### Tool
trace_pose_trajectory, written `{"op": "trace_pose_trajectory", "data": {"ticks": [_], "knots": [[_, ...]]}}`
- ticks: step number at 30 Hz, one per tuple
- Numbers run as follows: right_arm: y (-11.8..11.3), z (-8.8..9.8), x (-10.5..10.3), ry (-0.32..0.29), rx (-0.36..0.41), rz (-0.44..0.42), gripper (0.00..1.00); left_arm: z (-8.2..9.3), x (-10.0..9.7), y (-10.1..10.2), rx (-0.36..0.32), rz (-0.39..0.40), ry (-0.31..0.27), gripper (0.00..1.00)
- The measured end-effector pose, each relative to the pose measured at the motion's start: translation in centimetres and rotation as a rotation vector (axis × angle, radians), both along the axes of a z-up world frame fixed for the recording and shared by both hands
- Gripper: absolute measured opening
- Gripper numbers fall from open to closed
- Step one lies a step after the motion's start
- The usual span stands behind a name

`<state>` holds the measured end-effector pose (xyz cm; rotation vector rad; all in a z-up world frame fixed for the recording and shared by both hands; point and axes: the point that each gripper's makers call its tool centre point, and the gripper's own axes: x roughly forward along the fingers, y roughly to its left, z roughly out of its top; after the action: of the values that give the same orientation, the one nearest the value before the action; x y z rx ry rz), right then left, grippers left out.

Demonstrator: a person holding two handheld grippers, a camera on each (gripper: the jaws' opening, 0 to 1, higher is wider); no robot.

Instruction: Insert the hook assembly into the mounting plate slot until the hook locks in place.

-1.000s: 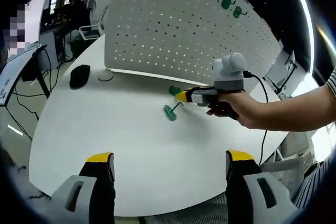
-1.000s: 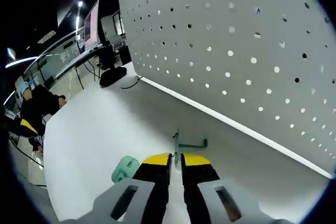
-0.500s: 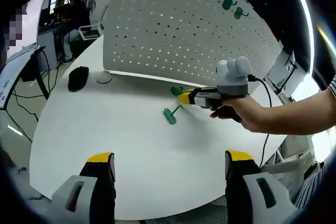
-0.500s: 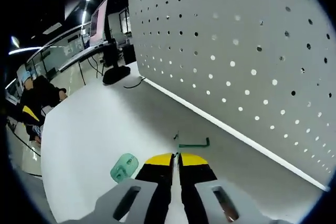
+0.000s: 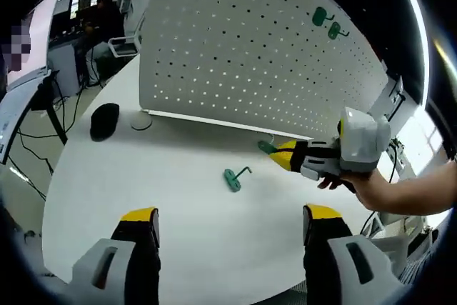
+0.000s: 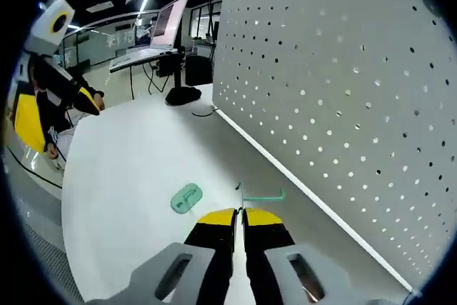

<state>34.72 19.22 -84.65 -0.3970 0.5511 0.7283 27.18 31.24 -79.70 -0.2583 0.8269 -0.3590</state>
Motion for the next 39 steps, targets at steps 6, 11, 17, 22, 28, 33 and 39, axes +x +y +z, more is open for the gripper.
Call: {"op": "trace_pose_trajectory", "data": {"ticks": [6,11,17,22,28,33,39], "knots": [[-1.5,1.1,-3.4,-0.042,-0.012,-0.01,0.01,0.0,0.9,-3.9,-0.082,-0.034,0.041,0.8],[-1.9,2.2,-5.5,-0.12,-0.058,0.014,0.01,0.7,1.9,-7.4,-0.171,-0.039,0.063,0.76],[-2.4,3.8,-7.3,-0.205,-0.089,0.009,0.01,1.0,1.4,-11.5,-0.239,-0.069,0.109,0.69],[-3.2,4.8,-8.2,-0.265,-0.113,-0.003,0.01,1.0,0.8,-13.1,-0.293,-0.064,0.144,0.61],[-3.7,5.7,-8.8,-0.32,-0.143,-0.004,0.01,0.9,0.2,-13.9,-0.352,-0.048,0.181,0.52],[-4.0,6.2,-8.9,-0.345,-0.153,-0.016,0.01,1.0,-0.1,-14.7,-0.361,-0.073,0.187,0.41],[-4.1,6.9,-9.1,-0.385,-0.17,-0.016,0.01,1.3,0.0,-15.8,-0.422,-0.07,0.21,0.28]]}}
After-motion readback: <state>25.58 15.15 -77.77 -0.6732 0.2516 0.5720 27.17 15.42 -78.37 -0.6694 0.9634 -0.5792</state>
